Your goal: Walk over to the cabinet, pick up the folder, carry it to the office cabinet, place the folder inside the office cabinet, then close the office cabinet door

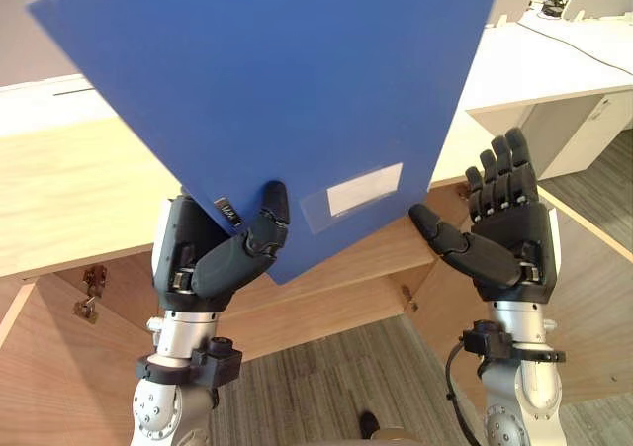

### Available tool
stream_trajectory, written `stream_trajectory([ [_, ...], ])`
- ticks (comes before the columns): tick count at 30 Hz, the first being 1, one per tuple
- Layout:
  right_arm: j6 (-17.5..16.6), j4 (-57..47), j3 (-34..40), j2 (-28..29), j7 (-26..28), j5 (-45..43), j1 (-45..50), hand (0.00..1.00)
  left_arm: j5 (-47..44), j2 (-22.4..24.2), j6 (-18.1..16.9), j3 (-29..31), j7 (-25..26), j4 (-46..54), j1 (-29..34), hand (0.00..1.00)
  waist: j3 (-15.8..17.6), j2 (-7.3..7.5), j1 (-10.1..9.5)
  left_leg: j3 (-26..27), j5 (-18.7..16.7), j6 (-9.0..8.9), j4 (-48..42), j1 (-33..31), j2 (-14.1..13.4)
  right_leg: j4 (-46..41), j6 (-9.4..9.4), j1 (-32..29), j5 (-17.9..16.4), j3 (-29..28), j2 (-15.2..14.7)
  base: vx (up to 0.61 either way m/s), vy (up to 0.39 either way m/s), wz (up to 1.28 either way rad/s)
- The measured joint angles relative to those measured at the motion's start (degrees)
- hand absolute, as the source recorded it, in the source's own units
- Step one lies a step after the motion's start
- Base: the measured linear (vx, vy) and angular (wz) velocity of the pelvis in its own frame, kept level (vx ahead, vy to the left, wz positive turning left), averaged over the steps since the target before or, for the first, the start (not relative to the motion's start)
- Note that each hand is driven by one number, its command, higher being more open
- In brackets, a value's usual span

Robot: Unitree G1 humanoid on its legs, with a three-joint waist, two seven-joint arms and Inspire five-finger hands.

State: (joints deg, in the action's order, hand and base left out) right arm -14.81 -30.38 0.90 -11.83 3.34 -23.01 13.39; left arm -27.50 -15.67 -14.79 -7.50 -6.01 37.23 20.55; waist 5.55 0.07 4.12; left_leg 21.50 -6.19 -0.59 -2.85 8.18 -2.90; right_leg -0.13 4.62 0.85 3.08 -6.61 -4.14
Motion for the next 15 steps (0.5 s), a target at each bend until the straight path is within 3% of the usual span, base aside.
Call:
stream_trajectory([
  [4,-0.15,1.55,-3.6,-10.45,2.36,-1.06,-5.86,1.0,-4.99,-5.34,0.71,0.48,-3.4,-2.23,-0.26,0.0,-0.03,-0.01,-0.48,-0.1,0.0,0.03,-0.47,-0.29,-0.06,0.12,-0.01,0.05,0.35,0.14,-0.03,-0.05,-0.032,0.01],
  [5,-0.16,2.3,-4.04,-11.95,2.77,-1.77,-6.51,0.0,-6.08,-6.15,0.76,0.62,-3.53,-2.48,-0.34,0.0,-0.06,-0.04,-0.59,-0.16,0.01,0.03,-0.56,-0.38,-0.05,0.25,-0.01,0.09,0.45,0.28,-0.07,-0.05,-0.039,0.05],
  [7,-0.13,6.22,-6.98,-17.94,3.51,-3.42,-9.01,0.0,-10.07,-10.08,0.9,0.82,-4.55,-4.73,-1.19,0.0,-0.19,-0.13,-1.37,-0.63,0.08,0.14,-0.82,-0.77,-0.03,0.69,0.01,0.26,0.76,0.72,-0.21,-0.05,-0.037,0.08],
  [10,0.18,10.21,-10.32,-22.42,3.76,-8.48,-10.66,0.0,-12.23,-13.11,1.18,0.57,-5.65,-6.5,-1.21,0.0,-0.22,-0.14,-1.79,-1.83,0.15,0.22,-1.02,-1.19,0.03,1.35,0.01,1.09,0.91,2.02,-0.49,-0.03,-0.034,0.2],
  [15,1.21,13.83,-13.46,-27.51,4.05,-13.0,-13.04,0.0,-13.0,-15.36,1.5,-0.82,-5.66,-8.46,-1.21,0.0,-0.35,-0.24,-2.67,-3.91,0.43,0.39,-1.3,-2.1,0.27,1.55,0.03,1.37,0.92,3.95,-0.95,-0.01,-0.027,0.24],
])
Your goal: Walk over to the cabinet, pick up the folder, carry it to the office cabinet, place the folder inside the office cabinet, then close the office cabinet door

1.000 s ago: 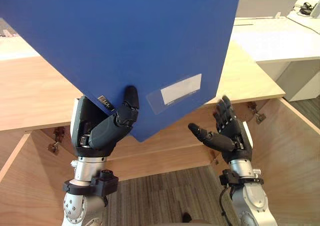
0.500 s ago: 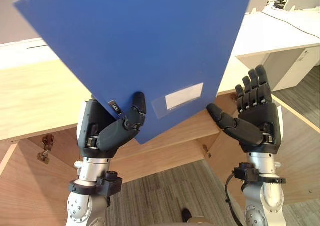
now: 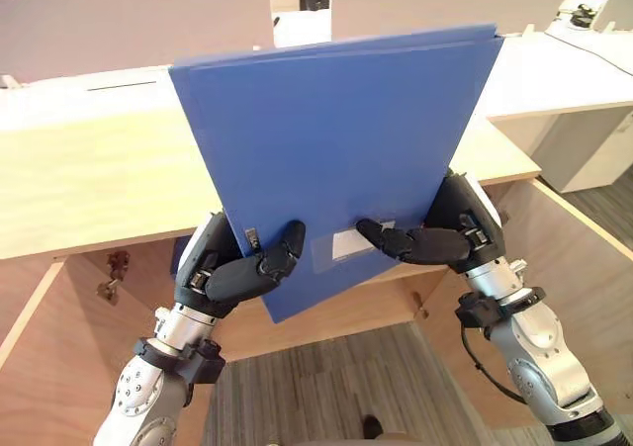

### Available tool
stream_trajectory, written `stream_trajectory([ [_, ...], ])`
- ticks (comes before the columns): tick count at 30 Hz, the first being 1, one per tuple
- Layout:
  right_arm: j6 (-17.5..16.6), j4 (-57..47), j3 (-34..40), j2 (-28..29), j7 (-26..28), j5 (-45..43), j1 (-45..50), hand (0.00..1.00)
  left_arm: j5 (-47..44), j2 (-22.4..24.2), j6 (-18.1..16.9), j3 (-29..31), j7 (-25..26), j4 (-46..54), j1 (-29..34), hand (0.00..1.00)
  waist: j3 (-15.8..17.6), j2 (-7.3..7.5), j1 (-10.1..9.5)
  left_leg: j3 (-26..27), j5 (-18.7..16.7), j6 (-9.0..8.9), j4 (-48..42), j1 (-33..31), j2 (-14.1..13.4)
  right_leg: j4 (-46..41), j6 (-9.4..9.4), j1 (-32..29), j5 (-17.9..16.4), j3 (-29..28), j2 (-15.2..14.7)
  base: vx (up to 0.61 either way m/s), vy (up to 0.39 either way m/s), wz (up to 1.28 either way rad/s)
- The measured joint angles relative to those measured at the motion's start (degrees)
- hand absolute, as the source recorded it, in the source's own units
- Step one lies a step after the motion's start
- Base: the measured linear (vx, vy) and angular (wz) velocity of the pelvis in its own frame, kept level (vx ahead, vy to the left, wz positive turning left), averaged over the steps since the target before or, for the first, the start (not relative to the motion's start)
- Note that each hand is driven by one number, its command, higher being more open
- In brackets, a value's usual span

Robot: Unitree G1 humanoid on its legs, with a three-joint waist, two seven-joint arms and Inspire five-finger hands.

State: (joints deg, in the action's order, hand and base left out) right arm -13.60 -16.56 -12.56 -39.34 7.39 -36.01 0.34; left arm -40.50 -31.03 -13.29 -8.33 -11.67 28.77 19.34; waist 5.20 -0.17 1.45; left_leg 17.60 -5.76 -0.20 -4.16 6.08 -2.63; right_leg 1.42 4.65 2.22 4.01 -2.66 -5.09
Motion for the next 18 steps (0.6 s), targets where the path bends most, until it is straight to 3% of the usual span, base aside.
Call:
stream_trajectory([
  [2,0.03,0.0,-0.49,-0.98,0.12,-0.51,0.0,0.0,0.14,-0.2,0.0,0.07,0.17,-0.54,0.01,0.0,-0.02,0.0,-0.61,-0.54,0.08,0.03,0.0,-0.17,0.0,0.01,0.0,0.18,0.0,0.55,-0.08,-0.02,-0.024,0.16],
  [3,0.03,0.0,-0.52,-0.94,0.14,-0.51,0.0,0.0,0.93,-0.08,0.0,0.23,0.46,-0.55,0.0,1.0,-0.06,0.01,-0.68,-1.05,0.19,0.1,0.02,-0.31,0.04,0.01,0.0,0.32,0.0,1.09,-0.18,-0.03,-0.034,0.3],
  [6,0.11,-0.02,-0.8,0.76,0.41,0.13,0.0,0.0,6.04,2.82,-0.16,1.38,1.54,-0.41,0.0,1.0,-0.33,0.02,-0.78,-3.0,0.75,0.29,0.38,-0.81,0.43,0.06,0.0,0.67,-0.01,2.85,-0.62,-0.04,-0.027,0.32],
  [8,0.11,-0.76,-0.76,4.26,1.89,1.53,0.0,0.0,9.49,7.08,-0.28,2.57,3.23,-0.34,0.0,1.0,-0.49,-0.01,-1.24,-3.52,1.2,0.43,1.29,-1.09,0.53,0.35,0.0,0.67,-0.01,3.37,-0.91,-0.05,-0.02,0.16],
  [10,0.1,-2.22,-0.37,11.58,2.04,6.19,0.3,0.0,16.42,14.38,-1.47,4.0,6.06,-0.18,0.37,1.0,-0.59,0.01,-2.12,-4.57,2.29,0.55,2.76,-1.18,0.94,0.63,0.01,0.67,-0.04,4.45,-1.2,-0.06,-0.031,0.23],
  [13,0.12,-2.22,-0.68,15.91,1.96,10.07,0.36,0.0,23.5,21.33,-3.1,6.53,9.21,-0.19,1.49,1.0,-1.08,-0.14,-2.37,-6.35,3.93,0.43,5.13,-1.17,1.39,0.73,0.04,0.58,-0.1,6.24,-1.48,-0.04,-0.028,0.32],
  [18,1.64,-1.69,-1.95,18.93,1.58,16.31,1.96,0.0,31.8,27.93,-5.37,10.69,11.99,-3.54,5.5,1.0,-1.24,-0.09,-4.06,-7.79,6.68,0.12,9.41,-0.12,1.62,0.8,0.13,0.33,-0.3,7.7,-1.43,-0.03,-0.021,0.18],
])
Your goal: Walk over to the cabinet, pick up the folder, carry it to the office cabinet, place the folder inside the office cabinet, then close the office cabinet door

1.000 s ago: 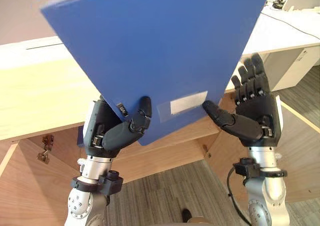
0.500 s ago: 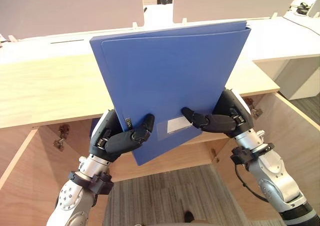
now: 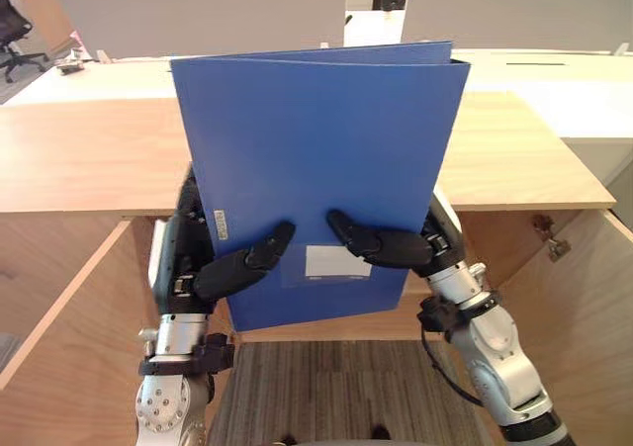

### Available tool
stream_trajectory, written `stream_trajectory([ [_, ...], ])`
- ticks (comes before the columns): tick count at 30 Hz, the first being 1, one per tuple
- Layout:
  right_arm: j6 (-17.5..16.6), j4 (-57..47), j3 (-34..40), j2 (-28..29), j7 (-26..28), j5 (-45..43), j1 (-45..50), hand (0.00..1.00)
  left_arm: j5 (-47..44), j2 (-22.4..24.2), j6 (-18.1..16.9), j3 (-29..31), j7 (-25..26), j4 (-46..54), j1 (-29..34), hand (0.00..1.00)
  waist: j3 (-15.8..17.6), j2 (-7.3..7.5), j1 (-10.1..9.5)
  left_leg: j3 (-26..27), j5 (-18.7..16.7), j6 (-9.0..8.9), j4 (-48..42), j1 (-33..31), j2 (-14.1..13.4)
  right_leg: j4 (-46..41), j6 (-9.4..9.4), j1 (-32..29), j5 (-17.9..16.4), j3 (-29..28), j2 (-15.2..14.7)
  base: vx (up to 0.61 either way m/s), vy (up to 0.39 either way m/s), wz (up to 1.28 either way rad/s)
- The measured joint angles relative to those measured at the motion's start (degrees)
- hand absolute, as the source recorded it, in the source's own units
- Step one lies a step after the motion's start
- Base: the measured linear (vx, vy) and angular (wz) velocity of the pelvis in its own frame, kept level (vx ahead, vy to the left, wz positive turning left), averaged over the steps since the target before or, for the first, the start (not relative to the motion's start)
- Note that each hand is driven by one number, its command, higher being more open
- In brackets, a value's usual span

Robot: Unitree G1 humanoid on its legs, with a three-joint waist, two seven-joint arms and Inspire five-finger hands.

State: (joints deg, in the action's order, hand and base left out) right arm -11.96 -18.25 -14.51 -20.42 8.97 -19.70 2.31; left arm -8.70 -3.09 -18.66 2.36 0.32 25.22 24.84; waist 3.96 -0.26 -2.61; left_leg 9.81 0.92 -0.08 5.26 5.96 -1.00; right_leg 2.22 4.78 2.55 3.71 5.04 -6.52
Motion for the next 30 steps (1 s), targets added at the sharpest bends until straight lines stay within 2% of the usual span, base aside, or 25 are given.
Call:
stream_trajectory([
  [4,1.93,4.07,-0.86,0.55,-0.23,4.34,0.61,0.0,0.83,3.34,-0.38,2.42,0.0,-9.03,2.33,1.0,-0.13,0.01,-0.65,-0.56,0.11,-0.04,0.08,-0.14,0.12,-0.22,0.23,-0.01,-0.46,0.48,-0.16,-0.04,-0.016,0.09],
  [10,4.99,13.2,-4.32,-1.02,-1.5,12.69,0.63,0.0,1.09,4.2,1.69,4.2,-0.1,-33.97,-0.39,1.0,-0.27,0.04,-0.69,-1.42,0.69,-0.02,-0.23,-1.81,0.03,-0.51,0.24,-1.49,-0.68,1.45,-0.19,-0.02,-0.019,0.07],
  [11,5.35,15.32,-6.02,-1.84,-2.14,14.68,0.42,0.0,1.54,4.04,2.1,4.42,-0.29,-41.1,-2.25,1.0,0.06,0.04,-0.67,-1.46,0.72,-0.07,-0.88,-3.07,-0.07,-1.21,0.23,-2.68,-0.68,1.49,-0.23,0.0,0.0,0.0],
  [12,5.44,16.08,-6.49,-2.01,-2.48,15.67,0.29,0.0,2.03,3.93,2.23,4.51,-0.29,-43.9,-3.12,1.0,0.48,0.04,-0.7,-1.51,0.51,-0.33,-1.77,-3.77,-0.12,-1.51,0.23,-3.11,-0.68,1.47,-0.27,-0.03,-0.014,0.03],
  [14,5.47,19.28,-8.02,-2.5,-3.53,18.93,-2.25,0.0,2.39,3.03,2.69,4.51,-0.29,-52.13,-7.29,1.0,3.98,-0.17,-0.44,-1.51,-1.65,-0.66,-7.19,-7.03,-0.44,-3.22,-0.04,-4.72,-0.86,1.27,-0.46,-0.09,-0.015,-0.01],
  [16,5.47,22.31,-10.53,-4.19,-5.0,22.25,-8.14,0.0,3.2,1.3,3.68,4.48,-0.29,-60.44,-13.59,1.0,9.33,-1.34,0.15,-1.57,-5.37,-0.57,-17.59,-15.0,-2.05,-7.29,-0.74,-9.88,-1.41,1.18,0.1,-0.19,-0.035,-0.06],
  [17,5.47,22.55,-10.98,-4.44,-5.34,23.17,-9.68,0.0,3.2,0.96,3.88,4.48,-0.27,-61.87,-14.96,1.0,10.79,-1.78,0.32,-1.6,-6.14,-0.55,-19.99,-17.1,-2.54,-8.66,-0.91,-11.53,-1.64,1.1,0.37,-0.23,-0.032,-0.11],
  [19,5.38,22.53,-11.93,-4.38,-6.74,25.87,-14.57,0.0,3.85,-0.67,5.72,4.48,1.35,-66.79,-19.56,1.0,15.4,-3.01,0.86,-1.5,-8.21,-0.72,-27.09,-24.53,-4.17,-14.76,-1.34,-18.86,-3.13,0.46,1.26,-0.24,-0.023,-0.16],
  [20,5.01,22.5,-12.18,-3.99,-6.73,25.41,-15.86,0.0,4.44,-1.21,6.63,4.48,2.19,-68.3,-20.55,1.0,16.49,-3.17,1.08,-1.45,-8.64,-0.71,-28.63,-25.97,-4.38,-16.56,-1.51,-20.53,-3.64,0.19,1.44,-0.21,0.002,-0.21],
  [22,2.19,21.06,-12.8,-1.63,-7.9,25.43,-20.4,0.0,4.2,-3.11,9.63,4.87,3.6,-72.27,-22.85,1.0,20.27,-3.39,2.18,-1.39,-10.85,-0.52,-35.74,-33.09,-5.78,-25.85,-1.91,-28.98,-6.79,-0.66,1.51,-0.21,0.032,-0.17],
  [26,1.06,21.36,-12.38,-0.82,-9.03,25.34,-27.16,0.0,3.68,-3.21,9.3,4.28,4.84,-69.67,-26.51,1.0,22.06,-4.59,1.3,-1.46,-13.68,-0.39,-45.82,-44.77,-6.9,-38.23,-2.18,-42.25,-10.74,-1.69,0.91,-0.19,-0.014,-0.05],
  [27,1.06,21.36,-11.34,-0.27,-9.2,23.86,-28.98,0.0,3.51,-2.75,9.02,4.14,4.63,-68.18,-27.54,1.0,22.15,-4.74,1.05,-1.6,-14.68,-0.36,-49.23,-48.91,-7.38,-41.81,-2.22,-46.53,-11.86,-1.93,0.86,-0.14,0.007,-0.07],
  [28,1.06,21.27,-10.45,0.14,-9.26,22.87,-29.51,0.0,3.51,-2.75,8.92,4.08,4.64,-67.28,-27.96,1.0,22.16,-4.75,0.93,-1.7,-15.02,-0.37,-50.62,-50.62,-7.57,-43.28,-2.19,-48.31,-12.29,-1.95,0.85,-0.16,-0.003,-0.04],
  [30,1.07,21.1,-5.18,1.93,-10.93,17.12,-32.44,0.0,3.29,-2.51,8.52,4.01,4.71,-63.71,-29.84,1.0,23.11,-4.85,0.44,-2.43,-16.17,-0.53,-55.33,-56.93,-8.18,-48.14,-2.0,-54.45,-13.78,-1.75,0.74,-0.15,-0.027,0.05],
])
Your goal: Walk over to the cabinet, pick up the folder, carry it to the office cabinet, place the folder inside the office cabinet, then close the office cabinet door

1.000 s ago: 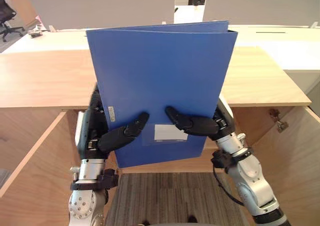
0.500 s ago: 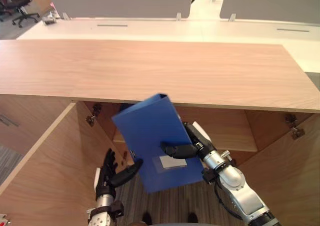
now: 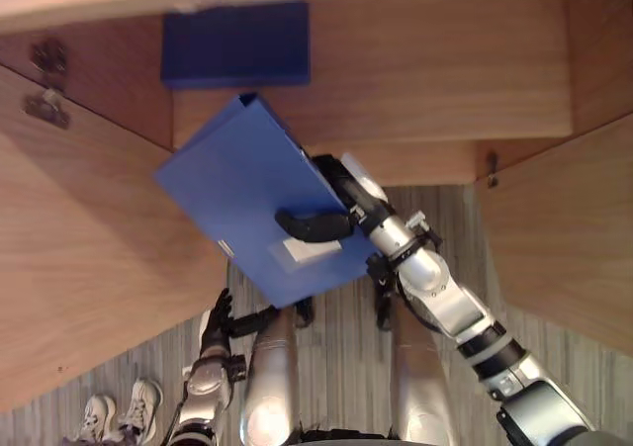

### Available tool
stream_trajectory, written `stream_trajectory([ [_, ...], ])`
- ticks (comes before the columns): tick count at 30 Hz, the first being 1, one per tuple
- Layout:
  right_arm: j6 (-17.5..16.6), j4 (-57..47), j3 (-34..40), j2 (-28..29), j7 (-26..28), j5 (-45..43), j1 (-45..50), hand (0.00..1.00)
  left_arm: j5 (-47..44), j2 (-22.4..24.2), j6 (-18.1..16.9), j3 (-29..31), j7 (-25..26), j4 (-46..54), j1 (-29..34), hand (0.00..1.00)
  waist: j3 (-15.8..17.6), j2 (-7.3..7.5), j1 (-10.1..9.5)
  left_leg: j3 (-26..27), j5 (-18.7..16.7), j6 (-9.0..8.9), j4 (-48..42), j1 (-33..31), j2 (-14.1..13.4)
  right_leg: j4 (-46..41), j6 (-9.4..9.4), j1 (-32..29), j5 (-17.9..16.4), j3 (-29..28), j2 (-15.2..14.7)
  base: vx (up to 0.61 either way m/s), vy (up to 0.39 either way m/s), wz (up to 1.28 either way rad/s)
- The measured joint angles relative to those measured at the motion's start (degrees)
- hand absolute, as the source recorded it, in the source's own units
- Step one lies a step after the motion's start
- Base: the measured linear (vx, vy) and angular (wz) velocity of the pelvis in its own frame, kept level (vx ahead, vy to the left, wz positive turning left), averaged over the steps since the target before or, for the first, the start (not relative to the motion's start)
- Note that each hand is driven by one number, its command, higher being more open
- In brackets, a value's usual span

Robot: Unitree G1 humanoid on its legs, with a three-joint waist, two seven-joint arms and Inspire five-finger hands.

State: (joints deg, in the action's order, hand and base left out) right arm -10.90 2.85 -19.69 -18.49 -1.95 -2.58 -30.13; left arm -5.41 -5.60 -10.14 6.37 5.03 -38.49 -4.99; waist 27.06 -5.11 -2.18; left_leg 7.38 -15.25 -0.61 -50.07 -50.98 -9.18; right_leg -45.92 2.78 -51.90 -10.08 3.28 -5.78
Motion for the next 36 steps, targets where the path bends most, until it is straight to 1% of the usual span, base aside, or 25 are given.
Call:
stream_trajectory([
  [1,0.0,-0.05,3.21,0.72,-2.23,-2.9,-2.21,0.0,-0.33,0.55,-0.13,0.0,-0.03,2.41,-0.38,1.0,0.14,0.04,-0.2,-0.28,-0.16,0.0,-1.78,-3.16,-0.05,-2.02,-0.1,-3.23,-0.41,-0.06,-0.22,-0.12,-0.027,0.07],
  [2,0.0,-0.05,4.62,0.96,-3.45,-4.37,-3.36,0.0,-0.35,1.01,-0.27,0.01,-0.04,3.5,-0.41,1.0,0.2,0.03,-0.23,-0.36,-0.19,0.02,-2.46,-4.49,-0.12,-2.82,-0.14,-4.43,-0.54,-0.13,-0.28,-0.1,-0.023,0.05],
  [4,-0.01,-0.12,10.27,2.19,-9.18,-8.84,-7.69,0.0,-0.2,2.66,-0.47,-0.17,-0.21,7.36,-0.42,1.0,0.24,0.02,-1.13,-0.52,-0.35,0.17,-4.76,-8.14,-0.51,-5.2,-0.37,-8.22,-0.77,-0.41,-0.29,-0.06,-0.023,-0.02],
  [5,-0.01,-0.12,11.62,2.56,-10.28,-9.4,-8.65,0.0,-0.19,2.66,-0.63,-0.26,-0.21,7.84,-0.41,1.0,0.25,0.02,-1.22,-0.54,-0.4,0.16,-5.14,-8.65,-0.65,-5.62,-0.49,-8.82,-0.84,-0.43,-0.29,-0.04,-0.035,-0.05],
  [7,-0.15,-0.12,15.21,3.48,-14.69,-11.23,-12.39,0.0,-0.38,2.85,-0.61,-0.11,0.0,9.08,-0.32,1.0,0.25,0.02,-1.35,-0.53,-0.54,0.24,-6.1,-9.91,-0.99,-6.78,-0.69,-10.31,-1.08,-0.5,-0.25,-0.02,-0.044,-0.03],
  [9,-0.47,-0.11,17.23,3.95,-17.16,-12.2,-14.65,0.0,-0.39,2.87,-0.63,-0.17,0.02,9.58,-0.32,1.0,0.25,0.02,-1.59,-0.52,-0.61,0.17,-6.29,-10.44,-1.06,-7.13,-0.56,-10.95,-1.4,-0.53,-0.25,-0.01,-0.044,-0.01],
  [14,-0.67,1.77,22.55,5.76,-22.42,-18.27,-20.68,0.0,-2.02,3.08,-0.66,-1.35,0.38,11.12,-0.31,1.0,0.25,0.02,-2.5,-0.72,-0.59,0.18,-6.41,-11.38,-1.34,-7.28,-0.92,-11.67,-1.4,0.01,-0.26,-0.01,-0.039,0.02],
  [17,-1.01,5.98,26.62,6.6,-25.45,-23.26,-25.8,0.0,-3.23,3.45,-1.11,-1.93,1.51,12.28,-0.33,1.0,0.24,0.01,-3.34,-1.28,-0.57,0.17,-6.67,-12.47,-1.27,-7.4,-1.0,-12.31,-1.46,0.5,-0.35,-0.02,-0.021,0.05],
  [21,-2.35,13.23,31.78,8.06,-28.58,-32.47,-31.68,0.0,-4.71,3.44,-1.15,-2.93,2.5,13.23,-0.36,1.0,0.22,-0.02,-3.76,-2.37,-0.41,-0.02,-6.8,-13.39,-0.64,-7.85,-1.3,-12.52,-1.99,1.67,-1.05,-0.02,-0.027,0.14],
  [22,-2.89,15.2,32.86,8.28,-29.08,-36.59,-33.27,1.0,-4.79,3.43,-1.22,-3.42,2.76,13.4,-0.43,1.0,0.21,-0.04,-4.05,-2.45,-0.35,-0.1,-6.79,-13.66,-0.48,-8.06,-1.35,-12.8,-2.11,1.74,-1.21,-0.02,-0.041,0.1],
  [25,-4.47,20.16,35.65,8.54,-29.85,-45.34,-37.18,1.0,-5.01,3.5,-1.34,-4.5,3.65,13.48,-1.25,1.0,0.14,-0.16,-4.97,-3.0,0.0,-0.31,-6.62,-14.46,-0.16,-8.11,-1.47,-13.34,-2.18,2.22,-1.45,-0.02,-0.036,0.08],
  [28,-6.29,22.8,37.52,8.68,-30.79,-52.46,-39.41,1.0,-5.89,3.48,-1.34,-5.47,3.75,13.4,-1.92,1.0,0.11,-0.21,-5.21,-4.1,0.62,-0.4,-6.12,-15.13,0.65,-8.23,-1.89,-13.35,-2.55,3.49,-2.34,-0.03,-0.04,0.22],
  [31,-8.54,23.15,38.44,8.39,-31.12,-56.6,-41.44,1.0,-5.99,3.49,-1.36,-6.55,3.82,13.75,-2.07,1.0,-0.02,-0.42,-5.19,-5.2,1.22,-0.62,-5.79,-15.74,1.72,-8.72,-2.06,-13.4,-3.15,4.57,-3.38,-0.04,-0.042,0.26],
  [36,-9.37,23.07,37.79,6.89,-31.11,-56.88,-43.85,1.0,-6.98,3.53,-1.47,-6.83,3.82,14.1,-2.14,1.0,-0.05,-0.42,-5.44,-5.74,1.64,-0.74,-5.53,-16.51,2.16,-9.11,-2.28,-13.94,-3.48,5.29,-3.95,-0.04,-0.043,0.12],
])
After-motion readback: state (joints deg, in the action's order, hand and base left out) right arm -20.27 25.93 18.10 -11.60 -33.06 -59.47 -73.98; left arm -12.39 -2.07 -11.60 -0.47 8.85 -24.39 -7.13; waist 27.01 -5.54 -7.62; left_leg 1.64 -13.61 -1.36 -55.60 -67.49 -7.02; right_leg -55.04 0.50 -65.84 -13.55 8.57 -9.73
